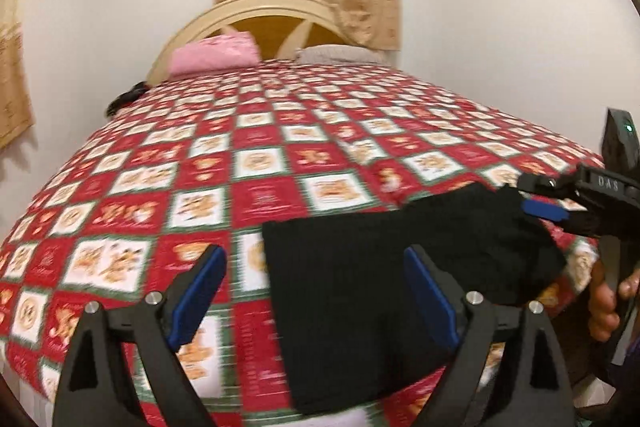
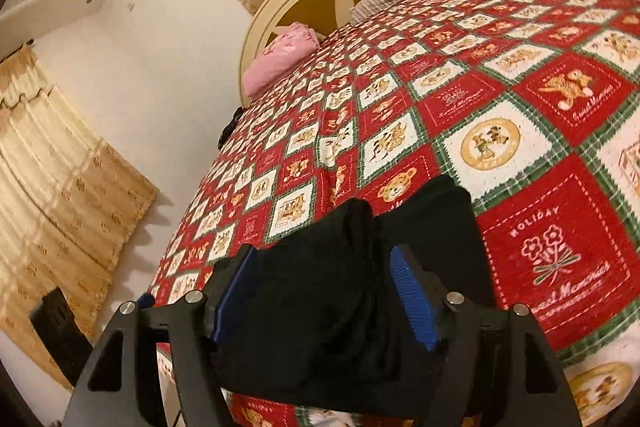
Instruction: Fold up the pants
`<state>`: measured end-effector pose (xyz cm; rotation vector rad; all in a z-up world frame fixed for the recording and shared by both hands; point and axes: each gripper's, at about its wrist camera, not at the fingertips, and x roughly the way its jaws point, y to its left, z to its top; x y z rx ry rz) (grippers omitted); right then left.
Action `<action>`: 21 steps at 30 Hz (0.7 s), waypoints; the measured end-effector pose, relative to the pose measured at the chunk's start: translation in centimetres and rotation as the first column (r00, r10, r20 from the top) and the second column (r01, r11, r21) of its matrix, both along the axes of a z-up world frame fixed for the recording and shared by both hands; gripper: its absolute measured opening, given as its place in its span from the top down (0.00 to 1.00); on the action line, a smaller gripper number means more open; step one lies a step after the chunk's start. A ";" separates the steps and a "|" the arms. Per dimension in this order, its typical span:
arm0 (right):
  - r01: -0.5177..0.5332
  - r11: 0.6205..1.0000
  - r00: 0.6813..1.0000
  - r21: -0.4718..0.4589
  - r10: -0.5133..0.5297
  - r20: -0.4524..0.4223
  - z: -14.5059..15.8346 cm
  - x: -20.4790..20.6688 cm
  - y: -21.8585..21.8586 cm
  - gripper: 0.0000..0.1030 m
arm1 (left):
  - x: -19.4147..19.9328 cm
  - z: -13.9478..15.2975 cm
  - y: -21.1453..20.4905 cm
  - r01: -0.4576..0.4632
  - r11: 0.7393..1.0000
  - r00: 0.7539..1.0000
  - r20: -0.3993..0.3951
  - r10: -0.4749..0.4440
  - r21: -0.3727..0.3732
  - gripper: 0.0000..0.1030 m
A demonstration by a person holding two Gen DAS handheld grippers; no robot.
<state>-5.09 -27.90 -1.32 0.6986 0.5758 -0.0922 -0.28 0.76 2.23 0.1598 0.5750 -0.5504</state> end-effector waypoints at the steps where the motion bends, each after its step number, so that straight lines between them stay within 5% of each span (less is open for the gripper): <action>1: 0.015 1.000 1.000 -0.012 -0.015 -0.027 -0.3 0.2 0.2 0.32 | 0.1 -0.1 0.4 -0.011 1.000 1.000 -0.006 0.011 -0.006 0.10; 4: -0.015 0.999 0.996 -0.037 0.012 -0.088 -2.0 1.1 1.6 0.32 | 1.1 -0.8 0.6 -0.042 0.999 0.998 -0.041 0.042 -0.013 0.10; 7: -0.033 0.982 0.994 -0.185 0.013 -0.111 -2.1 1.3 4.3 0.33 | 1.9 -1.4 1.1 -0.070 0.997 0.995 -0.071 0.069 -0.013 0.10; 8: -0.052 0.973 0.992 -0.225 0.024 -0.126 -2.1 1.5 5.2 0.38 | 2.1 -1.5 1.3 -0.077 0.997 0.994 -0.077 0.076 -0.015 0.10; 10: -0.085 0.963 0.986 -0.256 0.044 -0.161 -2.6 1.9 6.1 0.63 | 2.4 -1.8 1.7 -0.098 0.995 0.991 -0.093 0.096 -0.018 0.10; 13: -0.114 0.938 0.984 -0.328 0.061 -0.167 -2.7 1.9 7.0 0.73 | 2.8 -2.2 2.0 -0.117 0.993 0.986 -0.119 0.113 -0.027 0.10; 21: -0.132 0.866 0.991 -0.482 0.106 -0.080 2.0 -1.2 5.6 0.76 | 3.2 -1.6 1.1 -0.118 0.993 0.988 -0.104 0.115 -0.027 0.10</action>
